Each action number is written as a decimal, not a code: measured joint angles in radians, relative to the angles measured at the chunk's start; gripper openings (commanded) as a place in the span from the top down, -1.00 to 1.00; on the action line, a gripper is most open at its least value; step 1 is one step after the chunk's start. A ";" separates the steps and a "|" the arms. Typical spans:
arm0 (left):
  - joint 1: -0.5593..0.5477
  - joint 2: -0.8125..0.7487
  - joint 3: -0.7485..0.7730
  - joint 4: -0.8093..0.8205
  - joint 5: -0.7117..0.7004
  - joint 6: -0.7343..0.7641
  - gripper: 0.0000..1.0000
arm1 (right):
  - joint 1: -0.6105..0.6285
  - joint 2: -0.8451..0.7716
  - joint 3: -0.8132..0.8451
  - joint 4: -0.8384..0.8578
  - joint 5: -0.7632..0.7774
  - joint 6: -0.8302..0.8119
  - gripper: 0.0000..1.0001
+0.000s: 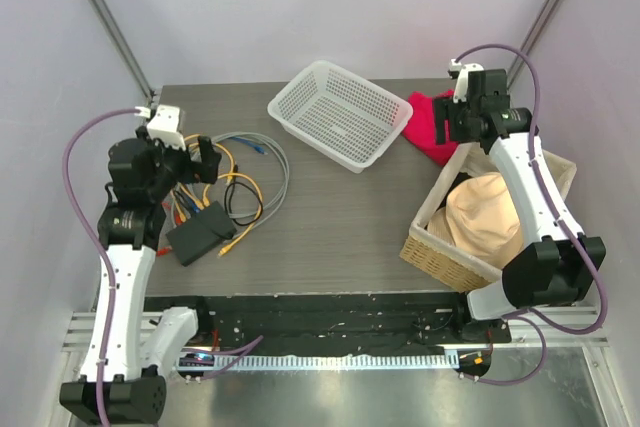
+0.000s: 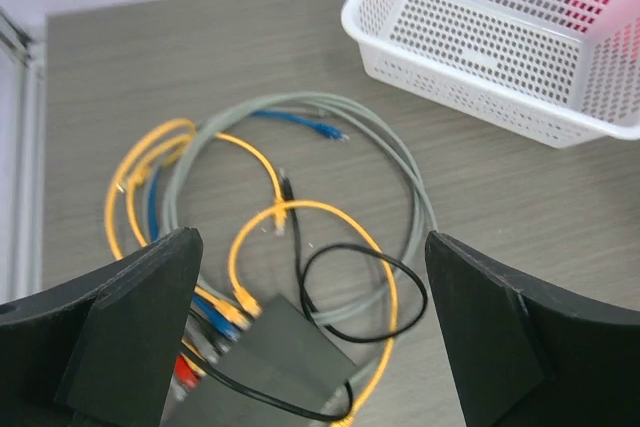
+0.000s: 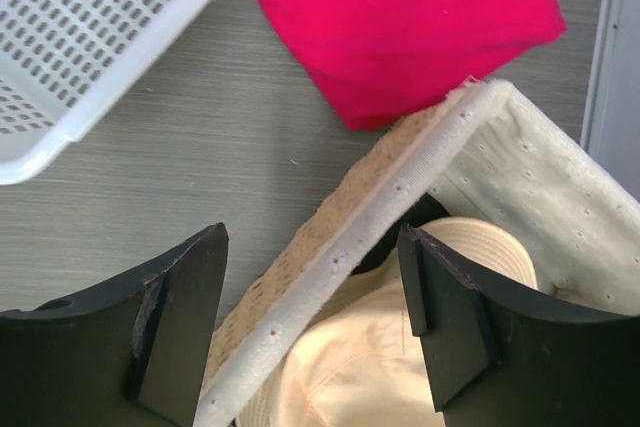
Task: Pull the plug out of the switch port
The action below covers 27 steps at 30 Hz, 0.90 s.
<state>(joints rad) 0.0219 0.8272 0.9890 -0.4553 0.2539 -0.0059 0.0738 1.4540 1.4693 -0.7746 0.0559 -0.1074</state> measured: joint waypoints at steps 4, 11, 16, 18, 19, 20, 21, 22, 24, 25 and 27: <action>0.000 0.099 0.137 -0.034 -0.011 0.018 -0.99 | 0.029 0.038 0.084 -0.002 -0.047 -0.002 -0.55; 0.040 0.211 0.239 -0.220 -0.090 -0.046 -0.95 | 0.179 0.151 0.282 0.010 -0.193 -0.083 -0.55; 0.192 0.243 0.256 -0.355 -0.101 -0.086 -0.84 | 0.397 0.372 0.497 -0.007 -0.263 -0.145 -0.44; 0.261 0.253 0.251 -0.390 -0.088 -0.113 -0.76 | 0.455 0.490 0.600 -0.016 -0.302 -0.140 -0.43; 0.299 0.263 0.246 -0.404 -0.075 -0.130 -0.71 | 0.480 0.548 0.641 -0.011 -0.322 -0.128 -0.43; 0.335 0.280 0.240 -0.419 -0.053 -0.151 -0.66 | 0.500 0.592 0.664 -0.009 -0.339 -0.119 -0.42; 0.369 0.306 0.230 -0.434 -0.024 -0.174 -0.65 | 0.517 0.634 0.672 -0.008 -0.354 -0.109 -0.41; 0.394 0.328 0.221 -0.444 -0.006 -0.193 -0.64 | 0.530 0.662 0.672 -0.014 -0.365 -0.103 -0.41; 0.459 0.394 0.172 -0.449 0.043 -0.248 -0.60 | 0.547 0.706 0.669 -0.026 -0.389 -0.096 -0.40; 0.485 0.423 0.143 -0.452 0.056 -0.275 -0.60 | 0.558 0.721 0.664 -0.027 -0.404 -0.095 -0.41; 0.517 0.461 0.093 -0.472 0.070 -0.313 -0.59 | 0.576 0.744 0.660 -0.034 -0.433 -0.095 -0.40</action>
<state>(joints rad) 0.5385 1.2881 1.0824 -0.9276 0.3237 -0.3191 0.6502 2.1983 2.1296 -0.8082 -0.3771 -0.2028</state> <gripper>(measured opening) 0.801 0.704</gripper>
